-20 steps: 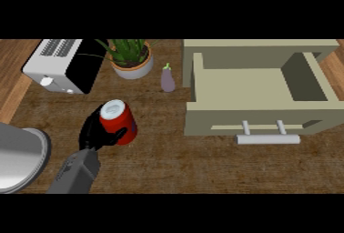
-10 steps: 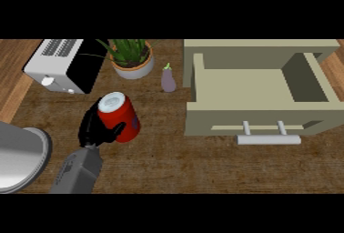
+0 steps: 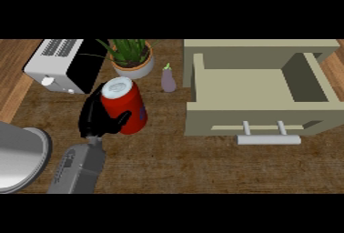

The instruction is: Pick up the can, place it into the drawer and close the drawer

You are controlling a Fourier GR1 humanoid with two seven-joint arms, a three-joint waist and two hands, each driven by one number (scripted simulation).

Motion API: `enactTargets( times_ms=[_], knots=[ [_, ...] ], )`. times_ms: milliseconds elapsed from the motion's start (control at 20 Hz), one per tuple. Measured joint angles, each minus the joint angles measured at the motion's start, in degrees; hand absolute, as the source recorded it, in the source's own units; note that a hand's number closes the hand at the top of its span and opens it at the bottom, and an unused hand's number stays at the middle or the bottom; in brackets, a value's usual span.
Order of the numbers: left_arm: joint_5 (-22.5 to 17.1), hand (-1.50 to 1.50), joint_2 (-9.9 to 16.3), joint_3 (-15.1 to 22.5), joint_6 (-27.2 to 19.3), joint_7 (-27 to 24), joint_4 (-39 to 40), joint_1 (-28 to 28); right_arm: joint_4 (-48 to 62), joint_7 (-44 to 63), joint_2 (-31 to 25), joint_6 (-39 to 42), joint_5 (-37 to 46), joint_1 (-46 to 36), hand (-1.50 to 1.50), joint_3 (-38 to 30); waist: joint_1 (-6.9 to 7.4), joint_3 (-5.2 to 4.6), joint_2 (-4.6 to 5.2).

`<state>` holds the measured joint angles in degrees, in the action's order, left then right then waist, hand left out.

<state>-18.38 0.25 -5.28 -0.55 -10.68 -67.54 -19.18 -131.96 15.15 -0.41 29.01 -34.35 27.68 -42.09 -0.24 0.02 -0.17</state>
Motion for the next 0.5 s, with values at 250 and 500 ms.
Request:
enactTargets(
  times_ms=[250,500],
  knots=[
    [1.46,1.50,0.02,3.26,-5.69,7.77,-8.18,-2.32,-0.42,-1.02,0.25,-1.42,1.70,0.22,-1.50,2.17,-0.02,0.01,0.00],
    [2.82,1.50,-0.02,6.26,-11.33,13.21,-12.45,-6.18,0.04,-0.75,0.15,-1.57,2.25,-0.49,-1.50,1.84,-0.13,-0.01,0.05]
  ],
)
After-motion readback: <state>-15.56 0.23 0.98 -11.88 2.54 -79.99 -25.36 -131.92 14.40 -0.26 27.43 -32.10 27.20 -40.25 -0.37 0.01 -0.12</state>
